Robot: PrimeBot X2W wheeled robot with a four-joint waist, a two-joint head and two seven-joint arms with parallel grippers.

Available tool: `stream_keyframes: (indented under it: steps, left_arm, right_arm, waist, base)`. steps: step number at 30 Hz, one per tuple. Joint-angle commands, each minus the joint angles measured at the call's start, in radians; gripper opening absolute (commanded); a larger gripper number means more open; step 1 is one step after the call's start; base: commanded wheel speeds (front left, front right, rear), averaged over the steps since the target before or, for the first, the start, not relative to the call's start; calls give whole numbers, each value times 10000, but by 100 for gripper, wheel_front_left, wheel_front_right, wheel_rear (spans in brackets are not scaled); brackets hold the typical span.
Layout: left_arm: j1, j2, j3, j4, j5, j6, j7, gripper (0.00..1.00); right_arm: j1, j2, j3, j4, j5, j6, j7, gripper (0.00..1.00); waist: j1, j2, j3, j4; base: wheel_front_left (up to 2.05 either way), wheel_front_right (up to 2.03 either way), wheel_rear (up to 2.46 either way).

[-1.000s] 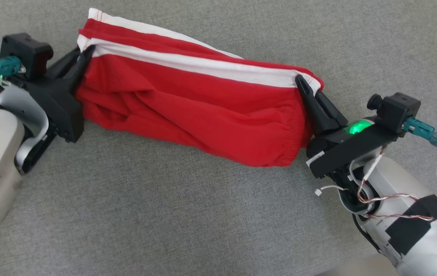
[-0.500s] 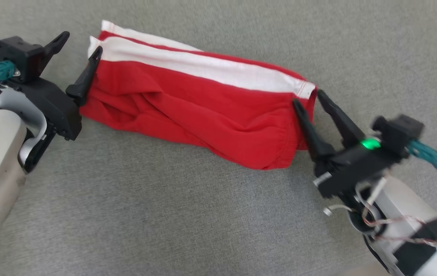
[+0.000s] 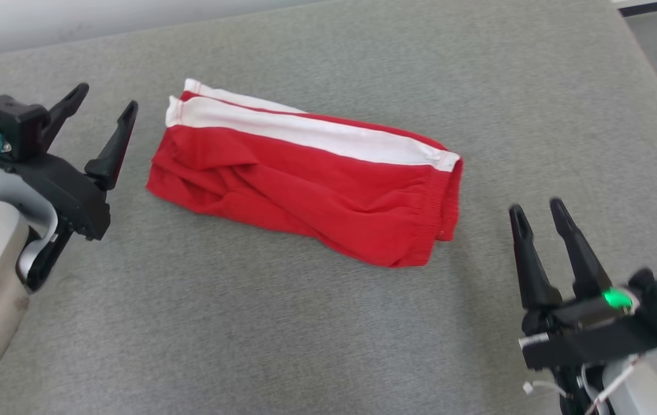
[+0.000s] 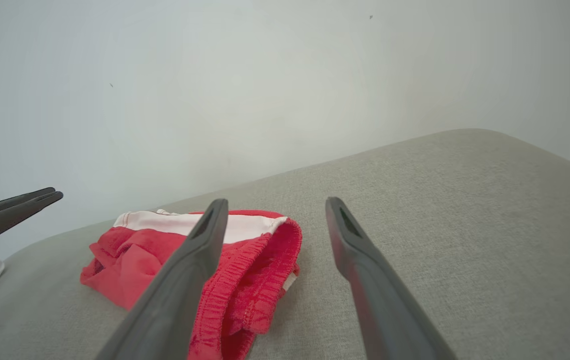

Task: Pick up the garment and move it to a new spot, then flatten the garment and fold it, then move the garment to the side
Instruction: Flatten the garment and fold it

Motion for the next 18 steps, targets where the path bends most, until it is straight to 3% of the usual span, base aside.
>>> stream_keyframes:
  steps: [1,7,18]
  left_arm:
    - [121,68,-85,-8,-65,19,2,100]
    - [-228,263,-686,-79,-711,19,1224,100]
    - [-422,508,-1707,420,-1710,19,3468,100]
  right_arm:
    - [448,296,-253,-213,-231,6,-44,100]
    - [945,786,-409,-453,-525,6,-44,100]
    - [663,1093,-177,-400,-690,6,-44,100]
  waist:
    - [2,1,-148,-234]
    - [2,1,-99,-642]
    - [2,1,166,-1140]
  base:
    - [0,0,0]
    - [0,0,0]
    - [0,0,0]
